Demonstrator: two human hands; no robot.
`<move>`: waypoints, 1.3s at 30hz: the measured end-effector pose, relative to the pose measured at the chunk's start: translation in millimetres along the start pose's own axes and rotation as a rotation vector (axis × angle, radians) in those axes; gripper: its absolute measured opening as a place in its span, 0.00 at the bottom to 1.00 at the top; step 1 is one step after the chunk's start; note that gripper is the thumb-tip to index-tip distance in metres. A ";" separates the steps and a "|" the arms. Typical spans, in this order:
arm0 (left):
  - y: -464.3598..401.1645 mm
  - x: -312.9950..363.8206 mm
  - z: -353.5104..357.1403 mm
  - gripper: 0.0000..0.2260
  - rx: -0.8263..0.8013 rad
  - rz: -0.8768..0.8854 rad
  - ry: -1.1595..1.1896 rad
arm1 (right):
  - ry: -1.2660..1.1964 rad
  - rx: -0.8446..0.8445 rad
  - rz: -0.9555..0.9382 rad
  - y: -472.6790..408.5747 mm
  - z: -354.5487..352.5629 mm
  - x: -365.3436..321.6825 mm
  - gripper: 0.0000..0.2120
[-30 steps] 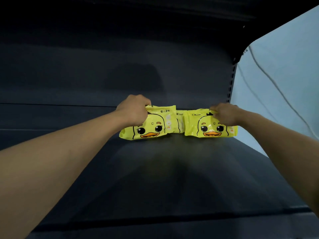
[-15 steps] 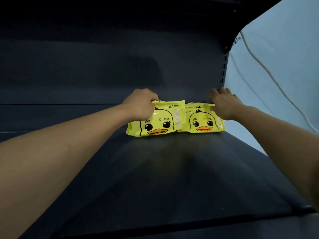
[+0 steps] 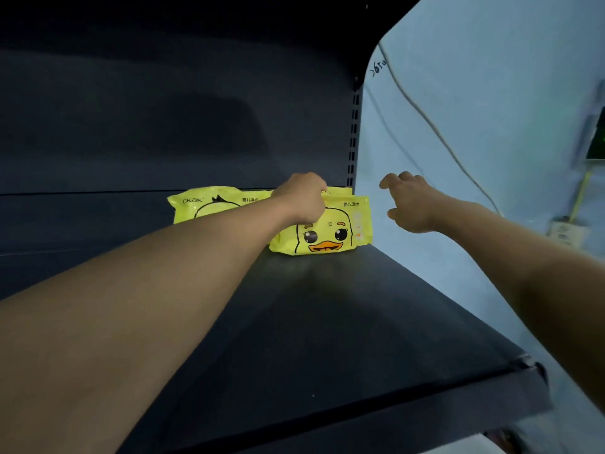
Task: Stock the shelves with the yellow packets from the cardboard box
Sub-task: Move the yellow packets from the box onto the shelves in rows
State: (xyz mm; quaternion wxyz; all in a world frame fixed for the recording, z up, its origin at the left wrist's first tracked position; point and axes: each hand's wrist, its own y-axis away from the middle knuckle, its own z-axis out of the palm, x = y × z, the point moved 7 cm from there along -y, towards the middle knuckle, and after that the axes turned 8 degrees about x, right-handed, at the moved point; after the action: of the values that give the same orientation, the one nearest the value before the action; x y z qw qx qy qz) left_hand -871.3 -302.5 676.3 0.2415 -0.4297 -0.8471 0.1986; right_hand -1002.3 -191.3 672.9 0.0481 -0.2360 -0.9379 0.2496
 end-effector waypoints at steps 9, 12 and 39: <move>14.2 -17.8 -37.2 0.15 0.188 0.043 -0.317 | -0.047 0.010 -0.083 4.8 -3.3 -32.6 0.27; 29.9 -31.3 -57.5 0.15 0.161 0.036 -0.344 | -0.052 0.015 -0.108 9.7 -12.0 -54.0 0.28; 440.1 -148.0 -301.9 0.19 -0.005 -0.194 -0.324 | -0.274 0.006 -0.441 301.9 -115.8 -412.6 0.30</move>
State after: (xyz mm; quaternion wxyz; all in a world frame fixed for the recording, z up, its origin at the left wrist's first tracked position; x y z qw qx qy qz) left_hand -341.9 -142.7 644.3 0.1187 -0.3088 -0.9130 0.2389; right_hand -487.0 -101.7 636.8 -0.0252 0.0102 -0.9637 0.2656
